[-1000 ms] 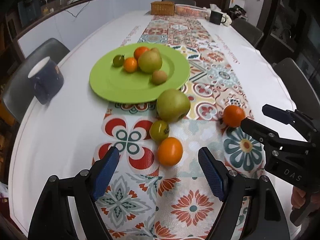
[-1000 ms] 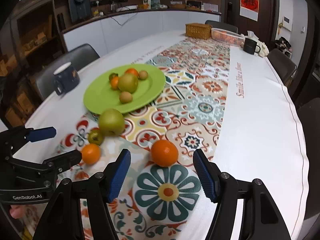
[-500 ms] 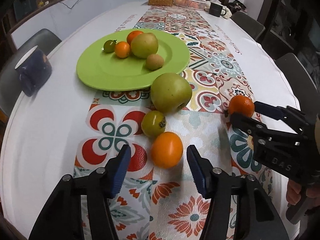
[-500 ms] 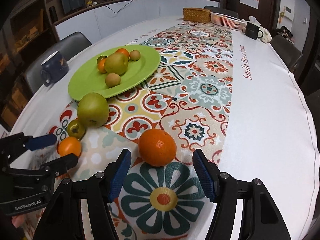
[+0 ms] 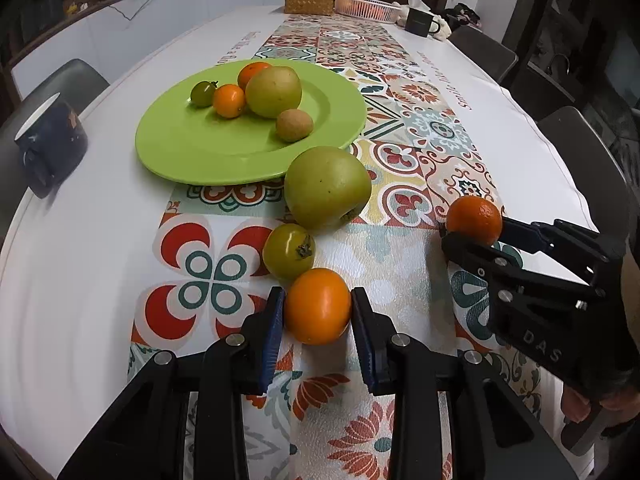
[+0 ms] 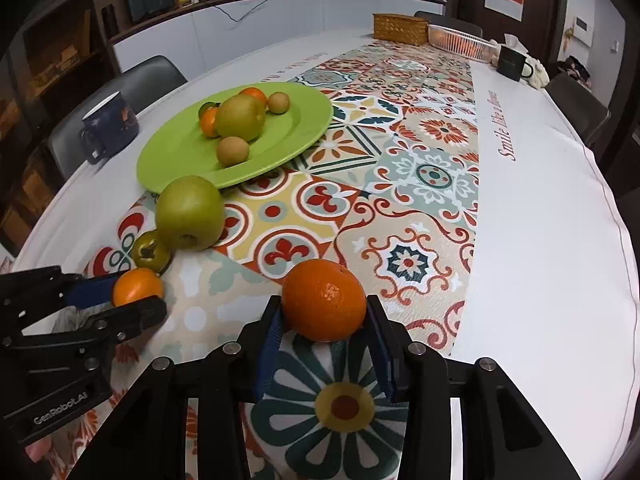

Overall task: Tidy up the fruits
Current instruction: 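Grasp an orange with left tool while right tool grasps another orange, then carry both oranges onto the green plate and open both tools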

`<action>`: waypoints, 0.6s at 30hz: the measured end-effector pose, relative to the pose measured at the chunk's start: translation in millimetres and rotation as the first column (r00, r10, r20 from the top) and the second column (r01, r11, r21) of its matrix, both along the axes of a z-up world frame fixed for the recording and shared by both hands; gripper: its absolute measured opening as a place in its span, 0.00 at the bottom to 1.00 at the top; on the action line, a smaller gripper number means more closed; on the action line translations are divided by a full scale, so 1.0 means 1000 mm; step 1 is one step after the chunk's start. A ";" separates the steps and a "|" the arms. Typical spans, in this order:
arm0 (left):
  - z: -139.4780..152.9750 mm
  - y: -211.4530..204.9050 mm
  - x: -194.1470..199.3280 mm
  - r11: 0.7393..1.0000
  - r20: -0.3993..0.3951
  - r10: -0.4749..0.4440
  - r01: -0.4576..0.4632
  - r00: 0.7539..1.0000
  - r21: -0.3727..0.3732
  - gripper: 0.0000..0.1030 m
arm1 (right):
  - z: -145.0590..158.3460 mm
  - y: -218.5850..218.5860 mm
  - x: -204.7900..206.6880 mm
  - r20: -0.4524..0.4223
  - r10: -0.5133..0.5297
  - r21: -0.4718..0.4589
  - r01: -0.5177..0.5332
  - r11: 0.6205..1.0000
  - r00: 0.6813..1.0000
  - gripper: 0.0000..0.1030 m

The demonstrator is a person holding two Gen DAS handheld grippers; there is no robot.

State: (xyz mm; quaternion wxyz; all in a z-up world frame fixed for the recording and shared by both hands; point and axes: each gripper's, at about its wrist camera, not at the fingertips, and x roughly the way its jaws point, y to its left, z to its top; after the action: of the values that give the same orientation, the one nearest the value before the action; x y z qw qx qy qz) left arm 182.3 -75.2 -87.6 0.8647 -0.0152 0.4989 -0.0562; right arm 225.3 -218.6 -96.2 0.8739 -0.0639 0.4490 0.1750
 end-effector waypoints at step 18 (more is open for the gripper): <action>0.031 0.008 -0.028 0.999 0.092 -0.039 0.039 0.995 -0.005 0.32 | 0.035 0.014 -0.038 0.065 0.006 0.086 -0.012 0.996 0.998 0.40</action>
State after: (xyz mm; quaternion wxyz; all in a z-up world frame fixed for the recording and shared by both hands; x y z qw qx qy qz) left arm 153.8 -67.0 -56.9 0.8853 -0.0055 0.4588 -0.0754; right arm 187.2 -204.4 -61.3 0.8892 -0.0339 0.4121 0.1960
